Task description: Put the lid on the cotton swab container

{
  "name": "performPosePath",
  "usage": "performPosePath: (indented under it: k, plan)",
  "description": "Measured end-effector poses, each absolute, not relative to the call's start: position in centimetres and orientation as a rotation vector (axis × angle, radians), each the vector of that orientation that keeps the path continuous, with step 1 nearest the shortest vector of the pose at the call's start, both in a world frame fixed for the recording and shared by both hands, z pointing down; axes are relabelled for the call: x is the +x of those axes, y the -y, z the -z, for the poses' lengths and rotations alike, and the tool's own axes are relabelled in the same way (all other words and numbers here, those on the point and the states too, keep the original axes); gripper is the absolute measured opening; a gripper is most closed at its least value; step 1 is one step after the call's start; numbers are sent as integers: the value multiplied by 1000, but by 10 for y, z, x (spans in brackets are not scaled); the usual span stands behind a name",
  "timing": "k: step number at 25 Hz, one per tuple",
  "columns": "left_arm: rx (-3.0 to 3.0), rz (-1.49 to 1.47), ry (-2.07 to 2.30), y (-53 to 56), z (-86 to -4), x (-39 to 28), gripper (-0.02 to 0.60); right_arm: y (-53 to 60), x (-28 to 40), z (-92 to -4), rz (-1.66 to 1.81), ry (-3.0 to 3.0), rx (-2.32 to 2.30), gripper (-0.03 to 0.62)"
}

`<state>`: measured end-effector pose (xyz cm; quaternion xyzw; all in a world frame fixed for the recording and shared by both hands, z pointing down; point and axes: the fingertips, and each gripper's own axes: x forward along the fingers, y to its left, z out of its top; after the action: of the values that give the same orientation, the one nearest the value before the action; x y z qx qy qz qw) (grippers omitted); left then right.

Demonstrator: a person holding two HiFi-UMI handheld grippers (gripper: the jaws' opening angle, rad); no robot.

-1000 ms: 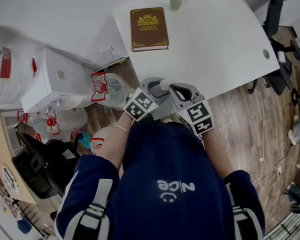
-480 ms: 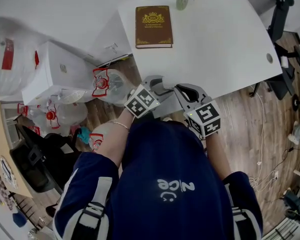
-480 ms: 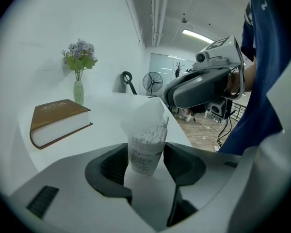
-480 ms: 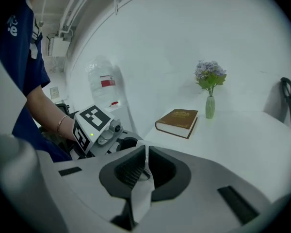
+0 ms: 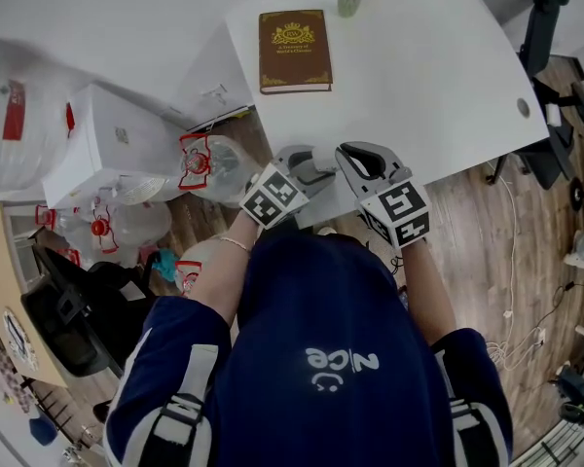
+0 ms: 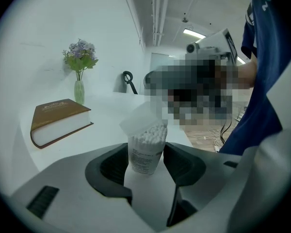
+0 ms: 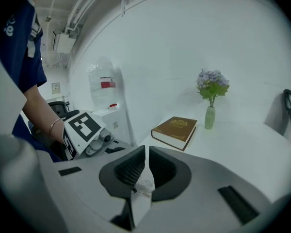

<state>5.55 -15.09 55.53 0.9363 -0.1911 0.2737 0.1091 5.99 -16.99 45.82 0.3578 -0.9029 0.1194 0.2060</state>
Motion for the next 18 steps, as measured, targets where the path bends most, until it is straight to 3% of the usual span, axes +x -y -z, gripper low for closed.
performPosePath:
  k: [7, 11, 18]
  plan:
    - [2753, -804, 553, 150, -556, 57, 242, 162, 46, -484, -465, 2400, 707, 52]
    - [2758, -812, 552, 151, -556, 57, 242, 152, 49, -491, -512, 2392, 785, 52]
    - [2748, -814, 539, 152, -557, 55, 244, 151, 46, -492, -305, 2373, 955, 52]
